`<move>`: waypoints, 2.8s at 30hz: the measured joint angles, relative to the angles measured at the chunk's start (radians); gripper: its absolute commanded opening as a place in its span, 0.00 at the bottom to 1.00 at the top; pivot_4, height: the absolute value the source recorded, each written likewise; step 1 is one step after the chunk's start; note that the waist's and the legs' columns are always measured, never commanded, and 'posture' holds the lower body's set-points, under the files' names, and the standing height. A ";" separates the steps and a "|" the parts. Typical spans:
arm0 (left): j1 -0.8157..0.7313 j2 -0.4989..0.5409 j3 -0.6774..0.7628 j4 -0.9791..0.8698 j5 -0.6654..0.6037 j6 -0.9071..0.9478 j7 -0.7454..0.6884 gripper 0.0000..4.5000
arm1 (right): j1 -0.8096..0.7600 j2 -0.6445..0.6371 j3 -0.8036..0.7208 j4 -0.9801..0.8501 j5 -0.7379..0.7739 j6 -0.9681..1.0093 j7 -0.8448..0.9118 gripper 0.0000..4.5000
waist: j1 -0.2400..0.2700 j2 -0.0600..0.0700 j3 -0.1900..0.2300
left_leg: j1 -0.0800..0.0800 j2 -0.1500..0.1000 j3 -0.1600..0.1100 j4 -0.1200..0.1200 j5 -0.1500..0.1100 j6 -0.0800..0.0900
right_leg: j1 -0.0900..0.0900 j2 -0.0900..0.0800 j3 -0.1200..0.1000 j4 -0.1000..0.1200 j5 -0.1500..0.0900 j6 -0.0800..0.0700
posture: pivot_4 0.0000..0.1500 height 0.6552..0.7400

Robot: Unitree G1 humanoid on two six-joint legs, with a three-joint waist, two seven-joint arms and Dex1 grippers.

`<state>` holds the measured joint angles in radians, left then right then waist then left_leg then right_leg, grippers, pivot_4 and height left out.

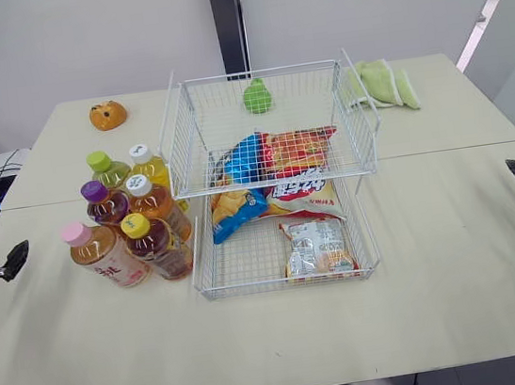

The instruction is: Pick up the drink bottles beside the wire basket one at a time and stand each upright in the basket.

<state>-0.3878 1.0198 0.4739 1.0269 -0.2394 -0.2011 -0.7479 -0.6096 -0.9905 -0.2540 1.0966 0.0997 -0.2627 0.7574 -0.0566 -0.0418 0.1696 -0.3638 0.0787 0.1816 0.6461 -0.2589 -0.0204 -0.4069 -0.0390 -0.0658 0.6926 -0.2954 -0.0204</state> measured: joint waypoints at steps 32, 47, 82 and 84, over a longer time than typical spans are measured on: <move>-0.098 0.000 -0.026 0.079 0.014 -0.021 0.042 0.99 | 0.036 -0.003 -0.038 0.011 0.003 -0.010 -0.116 1.00 | 0.000 0.000 0.000 | 0.000 0.000 0.001 0.000 0.000 0.000 | 0.000 0.000 0.000 0.001 0.000 0.000 | 1.00 1.00; -0.104 -0.025 0.003 0.092 -0.046 0.007 -0.045 0.99 | -0.027 -0.028 -0.093 -0.803 0.360 0.455 0.150 1.00 | 0.001 0.000 0.000 | -0.001 0.000 -0.002 0.001 0.000 0.000 | -0.002 0.000 0.000 0.004 0.000 -0.001 | 1.00 1.00; 1.044 -0.471 0.584 -1.509 -0.743 0.633 0.081 0.99 | -0.312 0.347 0.319 -1.287 0.687 0.936 0.312 1.00 | 0.025 -0.013 -0.008 | -0.003 0.000 -0.011 0.001 -0.003 0.004 | 0.001 0.000 -0.006 0.003 -0.002 -0.004 | 1.00 1.00; 1.069 -0.493 0.582 -1.610 -0.799 0.658 0.121 0.99 | -0.351 0.371 0.322 -1.248 0.665 0.921 0.329 1.00 | 0.028 -0.014 -0.008 | -0.003 -0.001 -0.013 0.002 -0.003 0.005 | 0.001 0.000 -0.007 0.003 -0.002 -0.005 | 1.00 1.00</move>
<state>0.6808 0.5272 1.0561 -0.5827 -1.0388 0.4569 -0.6266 -0.9602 -0.6191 0.0682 -0.1510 0.7647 0.6588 1.0866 -0.0287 -0.0553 0.1618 -0.3671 0.0782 0.1685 0.6476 -0.2620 -0.0157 -0.4056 -0.0387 -0.0728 0.6955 -0.2978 -0.0253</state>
